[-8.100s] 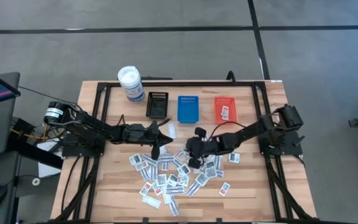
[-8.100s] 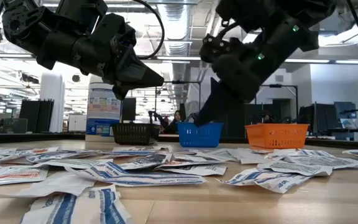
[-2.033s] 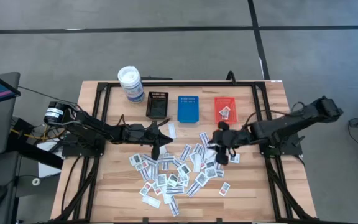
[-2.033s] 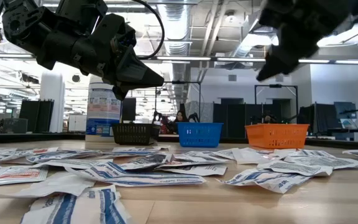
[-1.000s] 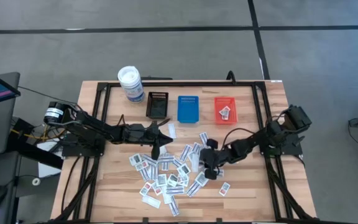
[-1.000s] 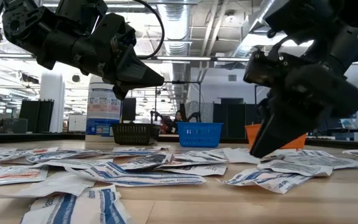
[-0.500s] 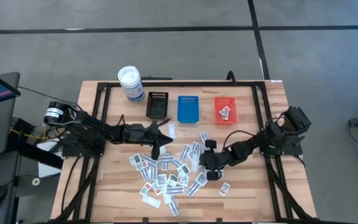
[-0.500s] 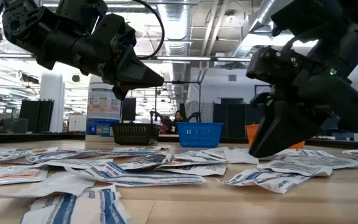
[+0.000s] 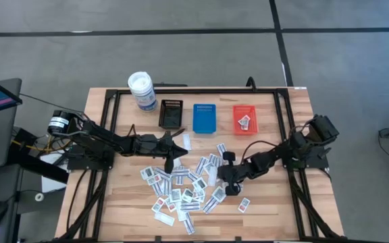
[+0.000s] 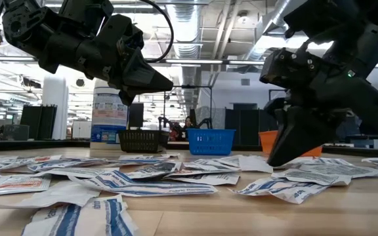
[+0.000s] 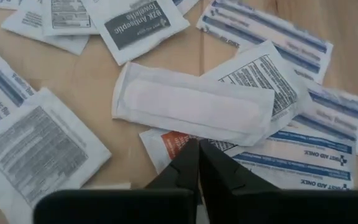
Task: Pick & Place First Aid Supplies
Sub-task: Put the orange ointment pack into the orange bin
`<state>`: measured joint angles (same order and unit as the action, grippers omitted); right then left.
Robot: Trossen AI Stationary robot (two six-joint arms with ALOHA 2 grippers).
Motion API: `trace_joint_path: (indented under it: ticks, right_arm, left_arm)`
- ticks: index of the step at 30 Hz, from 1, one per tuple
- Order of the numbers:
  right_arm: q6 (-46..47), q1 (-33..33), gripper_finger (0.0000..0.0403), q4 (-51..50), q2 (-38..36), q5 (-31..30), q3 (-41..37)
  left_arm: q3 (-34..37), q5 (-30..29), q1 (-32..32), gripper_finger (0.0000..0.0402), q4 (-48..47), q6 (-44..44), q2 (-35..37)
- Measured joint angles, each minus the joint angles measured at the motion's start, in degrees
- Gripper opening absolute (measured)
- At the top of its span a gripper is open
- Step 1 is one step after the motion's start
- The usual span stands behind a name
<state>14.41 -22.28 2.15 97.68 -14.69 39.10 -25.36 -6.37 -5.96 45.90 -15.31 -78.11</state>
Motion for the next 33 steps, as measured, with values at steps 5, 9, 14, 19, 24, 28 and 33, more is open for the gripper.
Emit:
trace_joint_path:
  ticks: [5,9,14,19,24,28,33]
  right_arm:
    - [0.0,-0.2,0.0008,-1.4,-5.0,0.3,-0.2]
    - [0.5,-0.3,0.0022,-2.5,-7.4,0.5,-0.1]
    - [0.4,-0.8,0.0063,-2.8,-7.2,4.2,-0.1]
    - [-4.0,-2.7,0.0105,-2.8,-4.7,4.3,-0.1]
    - [-10.3,-4.0,0.0148,-2.7,-2.7,-1.9,-0.1]
    - [-12.0,-3.7,0.0176,-3.1,-2.6,-4.7,0.0]
    - [-12.0,-2.9,0.0184,-3.2,-2.6,-3.2,0.0]
  left_arm:
    - [0.0,0.0,0.0,0.0026,0.0,0.0,0.0]
    - [0.0,0.0,0.0,0.0026,0.0,0.0,0.0]
    - [0.0,0.0,0.0,0.0026,0.0,0.0,0.0]
    - [0.0,0.0,0.0,0.0026,0.0,0.0,0.0]
    - [0.0,0.0,0.0,0.0026,0.0,0.0,0.0]
    - [0.0,0.0,0.0,0.0026,0.0,0.0,0.0]
    - [0.0,0.0,0.0,0.0026,0.0,0.0,0.0]
